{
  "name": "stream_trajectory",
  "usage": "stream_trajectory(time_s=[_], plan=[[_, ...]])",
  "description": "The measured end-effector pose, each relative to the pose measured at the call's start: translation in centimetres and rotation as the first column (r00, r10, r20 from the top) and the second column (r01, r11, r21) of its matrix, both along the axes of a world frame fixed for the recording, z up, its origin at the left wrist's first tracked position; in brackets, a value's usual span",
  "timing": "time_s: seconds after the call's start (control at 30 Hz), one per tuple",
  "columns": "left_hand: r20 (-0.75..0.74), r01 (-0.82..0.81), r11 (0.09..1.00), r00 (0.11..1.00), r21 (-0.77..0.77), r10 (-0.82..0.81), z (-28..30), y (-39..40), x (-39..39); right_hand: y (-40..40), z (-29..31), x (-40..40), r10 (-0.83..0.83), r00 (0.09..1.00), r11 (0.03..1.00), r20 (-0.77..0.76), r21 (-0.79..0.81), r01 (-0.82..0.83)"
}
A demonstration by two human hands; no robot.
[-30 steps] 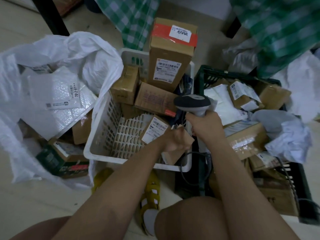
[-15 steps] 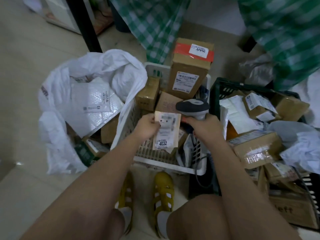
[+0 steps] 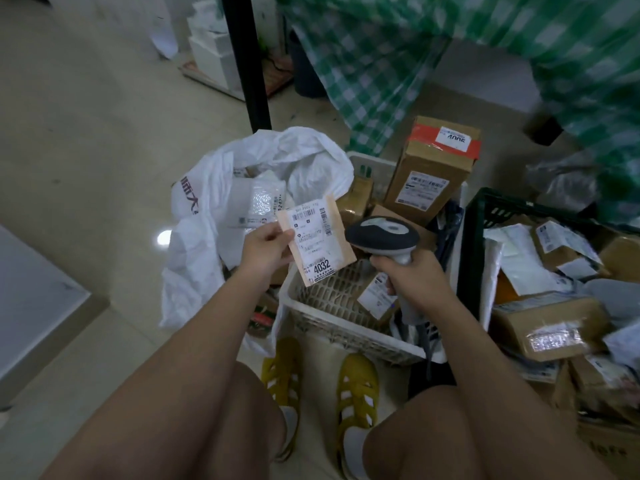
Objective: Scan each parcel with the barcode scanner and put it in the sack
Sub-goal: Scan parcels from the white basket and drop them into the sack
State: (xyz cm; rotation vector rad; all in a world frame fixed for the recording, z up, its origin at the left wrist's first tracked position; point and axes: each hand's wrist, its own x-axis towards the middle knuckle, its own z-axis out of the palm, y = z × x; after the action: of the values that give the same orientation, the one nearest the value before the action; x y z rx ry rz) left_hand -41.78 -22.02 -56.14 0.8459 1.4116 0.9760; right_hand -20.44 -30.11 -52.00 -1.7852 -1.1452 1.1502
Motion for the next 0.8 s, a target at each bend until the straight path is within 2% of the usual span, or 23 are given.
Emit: stream_trajectory(time_s=[0.23,0.4,0.8], plan=[[-0.005,-0.022,1.0,1.0,0.021,0.022,0.2,0.2,-0.2,-0.7,0.2,-2.0,0.083,0.996,0.994,-0.008,0.065,-0.083],[-0.027,-0.007,0.999,1.0,0.032,0.008,0.2,0.3,-0.1,-0.6,0.6,-2.4,0.083,0.997,0.988,-0.001,0.129,-0.082],[0.005,0.001,0.999,1.0,0.038,-0.001,0.2,0.2,0.1,-0.5,0.3,-2.5,0.09,0.996,0.985,-0.013,0.149,-0.087]])
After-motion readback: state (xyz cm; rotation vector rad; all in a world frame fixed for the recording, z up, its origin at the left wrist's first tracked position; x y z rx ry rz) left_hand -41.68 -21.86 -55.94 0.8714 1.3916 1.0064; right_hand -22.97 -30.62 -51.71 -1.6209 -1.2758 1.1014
